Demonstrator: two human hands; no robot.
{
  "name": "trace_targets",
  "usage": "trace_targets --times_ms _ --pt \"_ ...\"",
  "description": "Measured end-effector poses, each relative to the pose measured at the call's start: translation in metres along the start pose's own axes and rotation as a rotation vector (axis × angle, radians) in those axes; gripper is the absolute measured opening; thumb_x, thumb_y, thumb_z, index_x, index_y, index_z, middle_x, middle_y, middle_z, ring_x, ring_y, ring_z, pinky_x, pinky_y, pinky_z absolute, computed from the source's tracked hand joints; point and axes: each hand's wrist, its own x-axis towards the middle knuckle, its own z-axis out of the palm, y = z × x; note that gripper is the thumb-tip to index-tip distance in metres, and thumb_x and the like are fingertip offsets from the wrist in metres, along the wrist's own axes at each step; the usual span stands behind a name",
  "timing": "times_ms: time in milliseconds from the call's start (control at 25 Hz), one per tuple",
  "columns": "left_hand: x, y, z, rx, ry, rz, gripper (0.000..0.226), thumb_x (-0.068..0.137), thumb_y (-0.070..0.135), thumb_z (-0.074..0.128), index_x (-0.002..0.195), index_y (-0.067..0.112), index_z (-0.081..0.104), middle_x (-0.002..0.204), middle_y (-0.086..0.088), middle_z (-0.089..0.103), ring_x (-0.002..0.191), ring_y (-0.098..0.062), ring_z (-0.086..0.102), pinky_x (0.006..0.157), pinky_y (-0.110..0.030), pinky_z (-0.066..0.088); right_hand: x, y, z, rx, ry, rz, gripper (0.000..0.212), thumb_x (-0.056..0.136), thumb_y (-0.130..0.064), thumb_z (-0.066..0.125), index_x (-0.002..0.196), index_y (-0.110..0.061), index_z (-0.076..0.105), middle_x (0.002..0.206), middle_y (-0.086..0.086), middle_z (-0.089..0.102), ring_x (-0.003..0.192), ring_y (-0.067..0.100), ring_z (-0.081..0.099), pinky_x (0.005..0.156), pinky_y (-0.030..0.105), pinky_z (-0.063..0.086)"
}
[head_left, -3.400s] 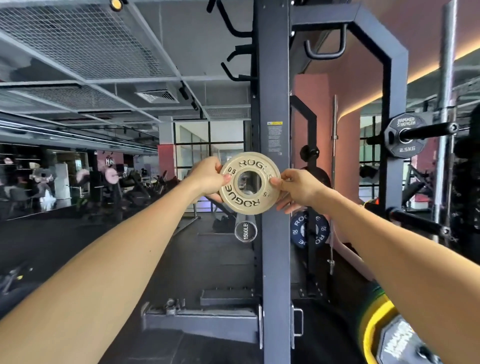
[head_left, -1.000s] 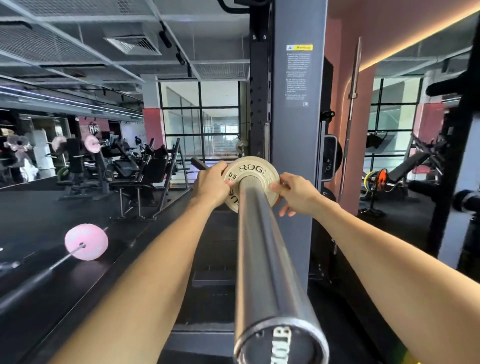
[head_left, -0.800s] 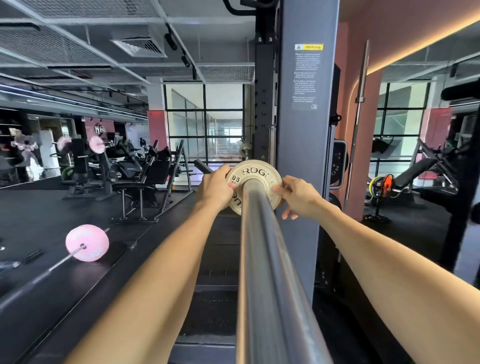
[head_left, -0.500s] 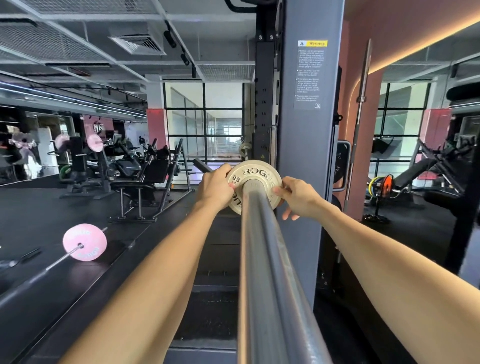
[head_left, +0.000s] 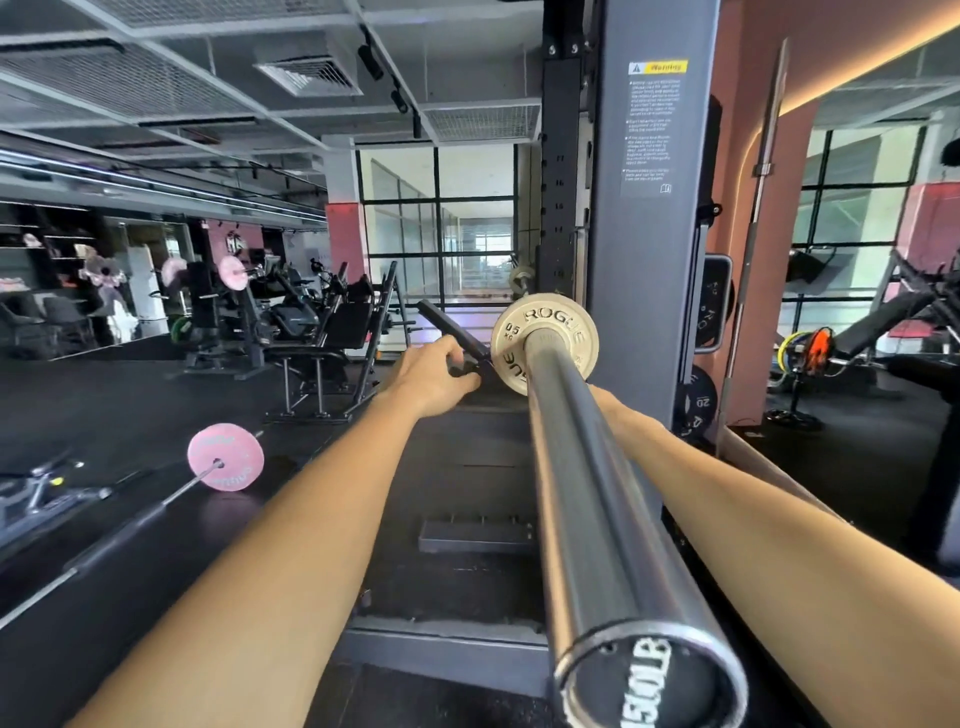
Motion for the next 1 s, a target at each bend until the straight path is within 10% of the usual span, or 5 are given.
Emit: trace_targets --times_ms 120,280,1000 --pt "-0.024 -0.037 -0.034 0.031 -0.024 -0.049 0.037 0.074 0.056 0.065 0.104 0.035 0.055 0.114 -0.002 0.06 0.103 -0.025 0.056 0.091 -0.039 0.047 -0.011 -0.01 0.044 0.048 -0.013 -0.078 0.038 0.095 -0.023 0.057 0.131 -0.012 0.05 0.134 0.006 0.054 0.088 0.003 0.065 0.071 0.01 0.051" --pt "-0.06 -0.085 -0.084 0.061 -0.03 -0.082 0.046 0.075 0.057 0.065 0.115 0.037 0.056 0.114 0.001 0.063 0.108 -0.024 0.056 0.092 -0.04 0.047 -0.032 -0.076 0.084 -0.065 0.004 -0.113 0.063 0.092 -0.043 0.057 0.143 -0.01 0.038 0.144 0.01 0.046 0.129 0.025 0.047 0.1 0.029 0.038" --pt "-0.076 -0.287 -0.116 0.057 -0.167 -0.195 0.057 0.064 0.063 0.064 0.116 0.042 0.052 0.117 0.0 0.061 0.109 -0.025 0.057 0.095 -0.043 0.047 0.003 -0.17 0.252 -0.23 -0.153 -0.087 0.06 0.092 -0.042 0.055 0.142 -0.014 0.039 0.137 0.008 0.051 0.122 0.026 0.05 0.1 0.035 0.042"
